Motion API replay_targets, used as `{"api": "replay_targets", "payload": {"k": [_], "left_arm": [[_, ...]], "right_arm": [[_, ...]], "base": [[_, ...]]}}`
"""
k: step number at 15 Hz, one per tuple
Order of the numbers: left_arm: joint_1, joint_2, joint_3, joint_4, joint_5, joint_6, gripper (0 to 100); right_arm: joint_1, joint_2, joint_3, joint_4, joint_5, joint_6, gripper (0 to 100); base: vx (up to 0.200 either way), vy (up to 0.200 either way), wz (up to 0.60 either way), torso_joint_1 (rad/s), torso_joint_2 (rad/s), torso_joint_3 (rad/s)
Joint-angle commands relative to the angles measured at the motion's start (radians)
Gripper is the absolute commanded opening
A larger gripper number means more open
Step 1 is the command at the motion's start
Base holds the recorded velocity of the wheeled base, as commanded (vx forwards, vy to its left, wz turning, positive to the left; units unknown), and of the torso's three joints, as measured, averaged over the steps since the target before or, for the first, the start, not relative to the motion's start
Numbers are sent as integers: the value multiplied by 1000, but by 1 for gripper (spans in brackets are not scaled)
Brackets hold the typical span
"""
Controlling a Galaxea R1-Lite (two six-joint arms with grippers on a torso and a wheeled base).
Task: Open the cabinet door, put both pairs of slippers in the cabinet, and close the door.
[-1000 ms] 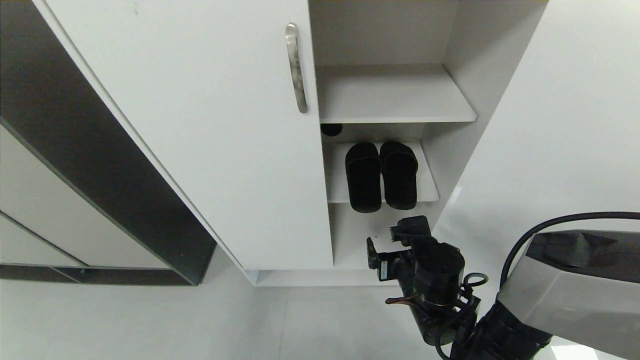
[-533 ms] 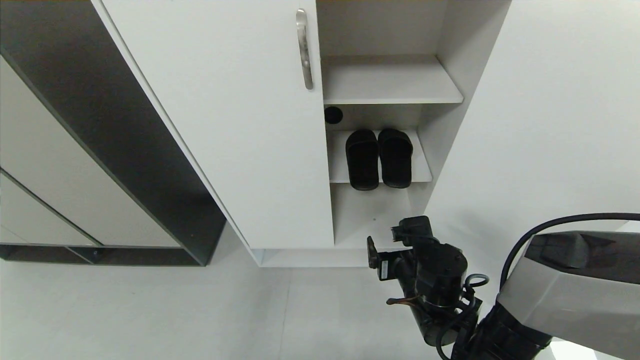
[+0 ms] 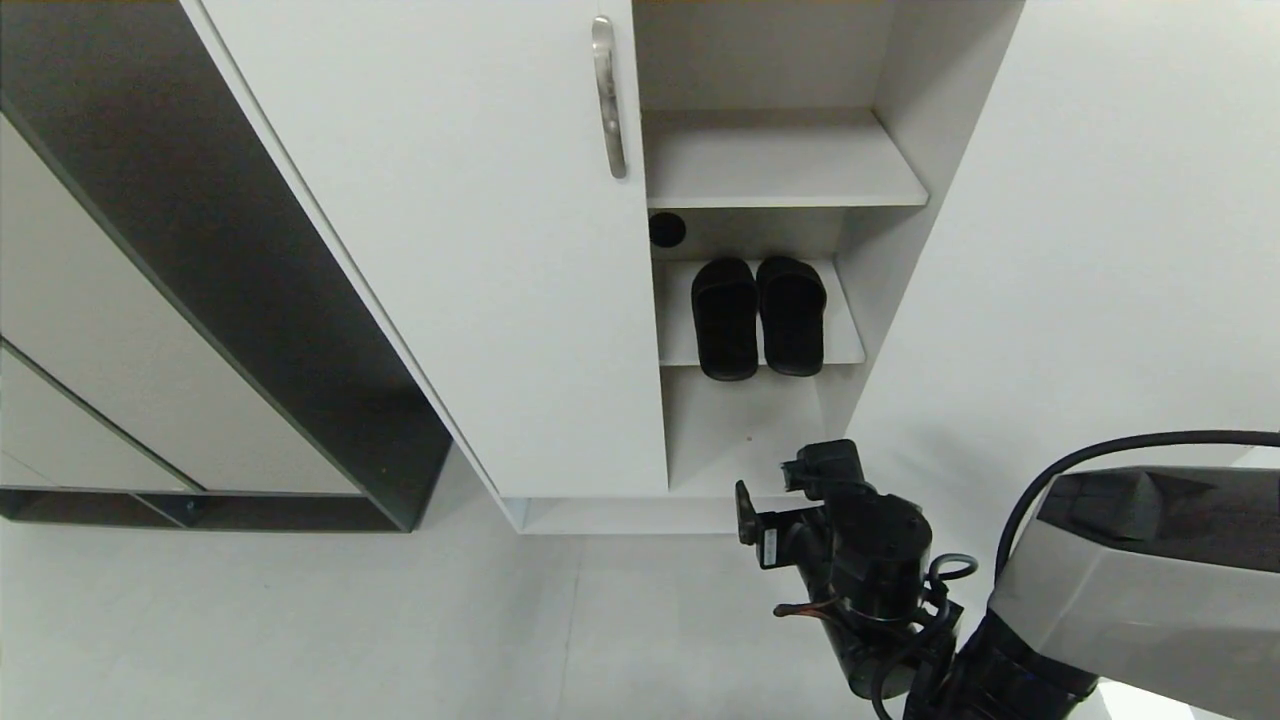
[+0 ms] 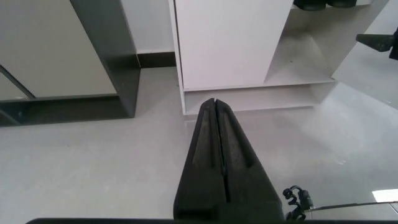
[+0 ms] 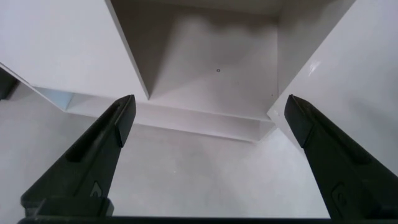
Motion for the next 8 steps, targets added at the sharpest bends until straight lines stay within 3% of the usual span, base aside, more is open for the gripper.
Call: {"api": "replay_targets", "payload": {"k": [1, 5, 8], "left_arm": [[0, 2, 0, 0, 0, 2, 0], [0, 2, 0, 0, 0, 0, 0], [0, 2, 0, 0, 0, 2, 0]], "right_arm": [[-3, 17, 0, -6, -1, -3, 100], [-7, 20, 0, -7, -1, -3, 100], [-9, 25, 1, -7, -1, -3, 100]], "base": [[0, 0, 0, 0, 0, 0], [0, 0, 0, 1, 1, 15], [0, 0, 0, 2, 1, 165]]}}
